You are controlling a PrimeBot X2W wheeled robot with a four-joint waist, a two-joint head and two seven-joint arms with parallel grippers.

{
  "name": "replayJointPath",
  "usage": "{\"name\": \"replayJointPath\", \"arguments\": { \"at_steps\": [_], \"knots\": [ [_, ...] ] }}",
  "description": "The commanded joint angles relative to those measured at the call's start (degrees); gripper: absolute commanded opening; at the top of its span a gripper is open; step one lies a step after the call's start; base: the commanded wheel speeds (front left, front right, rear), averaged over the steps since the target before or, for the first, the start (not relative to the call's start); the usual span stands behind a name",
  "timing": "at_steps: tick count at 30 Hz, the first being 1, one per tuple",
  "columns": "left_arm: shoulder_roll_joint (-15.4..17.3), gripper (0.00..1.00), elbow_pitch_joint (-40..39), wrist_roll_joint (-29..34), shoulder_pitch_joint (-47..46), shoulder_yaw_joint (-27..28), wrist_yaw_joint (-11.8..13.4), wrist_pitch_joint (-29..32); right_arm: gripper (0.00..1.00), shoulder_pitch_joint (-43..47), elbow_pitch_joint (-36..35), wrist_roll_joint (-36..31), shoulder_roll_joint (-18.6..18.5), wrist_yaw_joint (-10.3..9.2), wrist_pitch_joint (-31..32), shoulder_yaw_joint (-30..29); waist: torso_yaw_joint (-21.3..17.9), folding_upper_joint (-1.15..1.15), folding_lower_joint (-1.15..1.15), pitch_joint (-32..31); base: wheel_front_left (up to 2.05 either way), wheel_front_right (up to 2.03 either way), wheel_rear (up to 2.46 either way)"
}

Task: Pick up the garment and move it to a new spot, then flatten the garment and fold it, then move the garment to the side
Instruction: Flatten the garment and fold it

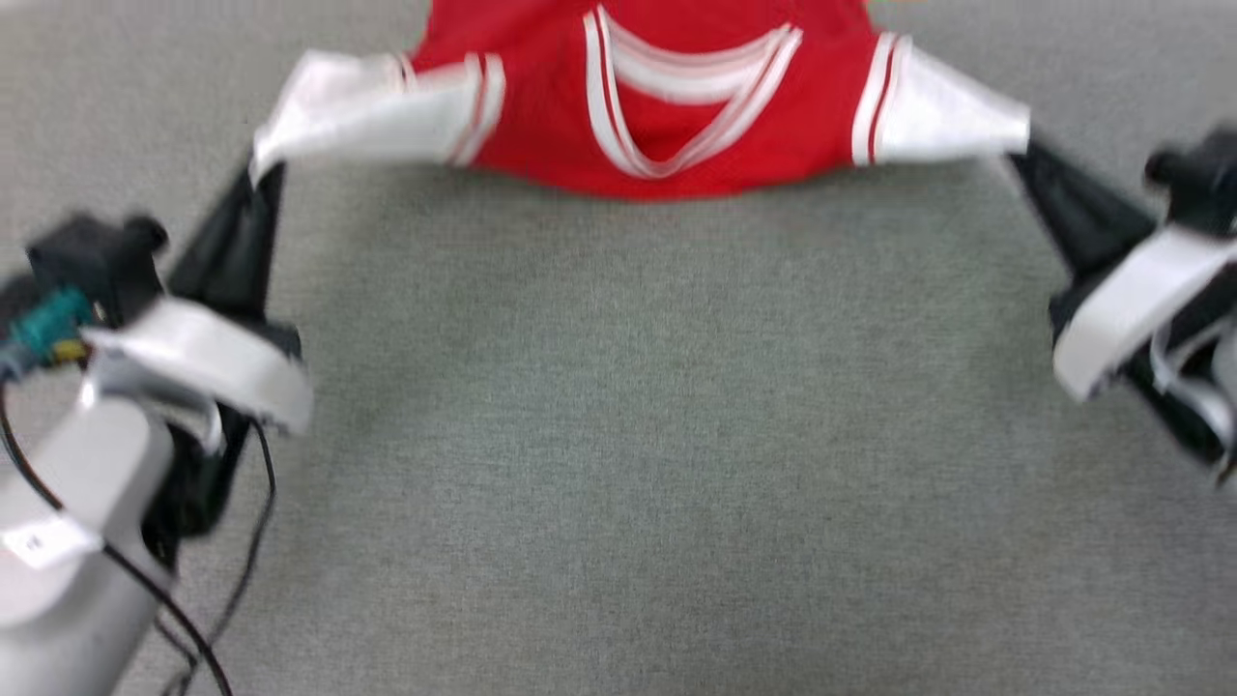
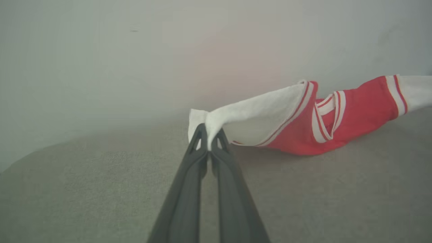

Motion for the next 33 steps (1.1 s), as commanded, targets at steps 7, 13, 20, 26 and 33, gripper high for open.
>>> {"name": "replayJointPath", "arguments": {
  "at_steps": [7,13,20,26,33],
  "knots": [
    [-0.21,0.00,-1.02,-2.88,16.59,1.80,1.68,-0.26,0.00,20.24,-5.44,-1.04,1.31,-0.07,2.80,-6.79,-1.18,0.00,0.01,-8.44,0.00,0.00,0.00],
    [-2.02,0.00,-1.23,-4.34,25.81,4.38,2.86,-0.26,0.00,33.00,-7.54,-3.44,3.46,-0.07,4.47,-13.03,-1.17,0.00,0.01,-12.80,0.00,0.00,0.00],
    [-3.52,0.00,-2.27,-5.33,35.87,7.02,3.27,-0.22,0.00,46.36,-11.28,-5.10,6.24,-0.07,7.44,-19.06,-1.29,0.00,0.01,-16.60,0.00,0.00,0.00],
    [-3.67,0.00,-2.79,-5.15,42.65,8.24,3.97,-0.21,0.00,53.53,-13.26,-6.12,7.48,-0.07,9.80,-22.93,-1.36,0.00,0.01,-18.40,0.00,0.00,0.00],
    [-5.26,0.00,-2.68,-6.30,49.44,9.83,3.67,-0.21,0.00,61.38,-14.32,-5.70,7.31,-0.08,13.83,-25.73,-0.88,0.00,0.01,-19.80,0.00,0.00,0.00]
  ]
}}
